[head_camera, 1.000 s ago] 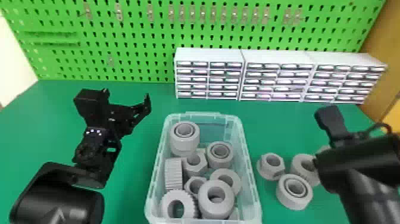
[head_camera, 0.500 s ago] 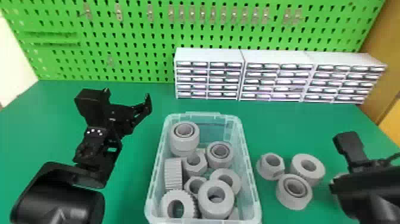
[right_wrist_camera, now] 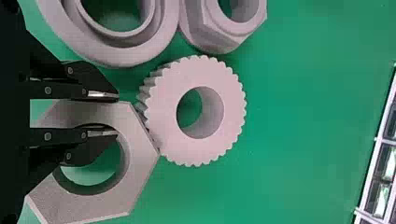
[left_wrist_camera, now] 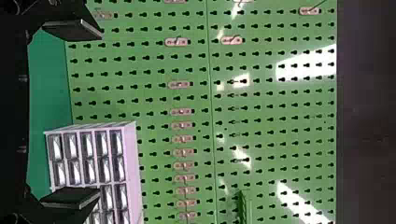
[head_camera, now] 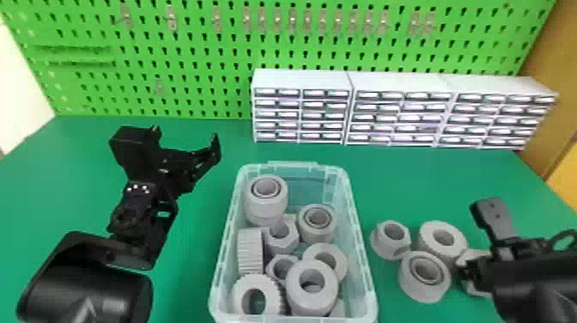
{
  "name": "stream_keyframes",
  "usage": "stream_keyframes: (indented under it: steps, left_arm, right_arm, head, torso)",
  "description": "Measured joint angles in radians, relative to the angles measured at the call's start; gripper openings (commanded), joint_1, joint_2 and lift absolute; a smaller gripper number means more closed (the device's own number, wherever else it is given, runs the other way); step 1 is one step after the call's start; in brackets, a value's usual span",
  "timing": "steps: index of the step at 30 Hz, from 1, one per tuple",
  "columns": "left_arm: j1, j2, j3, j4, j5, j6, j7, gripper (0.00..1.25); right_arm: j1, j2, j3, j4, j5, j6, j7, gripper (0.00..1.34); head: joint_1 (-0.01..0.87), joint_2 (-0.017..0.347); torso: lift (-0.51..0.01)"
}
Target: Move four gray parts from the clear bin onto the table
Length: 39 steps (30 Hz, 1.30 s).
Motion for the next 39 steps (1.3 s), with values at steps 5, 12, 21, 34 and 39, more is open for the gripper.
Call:
stream_keyframes:
  steps: [5,12,21,34,39]
  left_arm:
    - [0.000,-0.001,-0.002,0.000,0.000,0.001,0.000,1.14]
    - [0.000,-0.001,-0.003,0.000,0.000,0.001,0.000,1.14]
    - [0.000,-0.002,-0.005,0.000,0.000,0.001,0.000,1.14]
    - [0.000,-0.003,-0.004,0.000,0.002,0.001,0.000,1.14]
    - [0.000,-0.004,-0.002,0.000,0.002,0.001,0.000,1.14]
  right_arm:
    - [-0.005,0.001,-0.004,0.007,-0.015,-0.012,0.000,0.17]
    - [-0.007,0.003,0.000,0.009,-0.020,-0.015,0.000,0.59]
    - [-0.010,0.011,0.003,-0.001,-0.019,-0.025,0.000,0.83]
    - [-0.016,0.017,0.009,-0.025,-0.018,-0.027,0.000,0.83]
    - [-0.020,0.017,-0.004,-0.065,-0.028,-0.055,0.000,0.83]
  head:
    - [0.678,0.034]
    - [0.678,0.034]
    - [0.678,0.034]
    - [0.678,0.034]
    - [0.678,0.034]
  torso:
    - [-0.050]
    - [-0.050]
    - [-0.050]
    - [-0.050]
    - [-0.050]
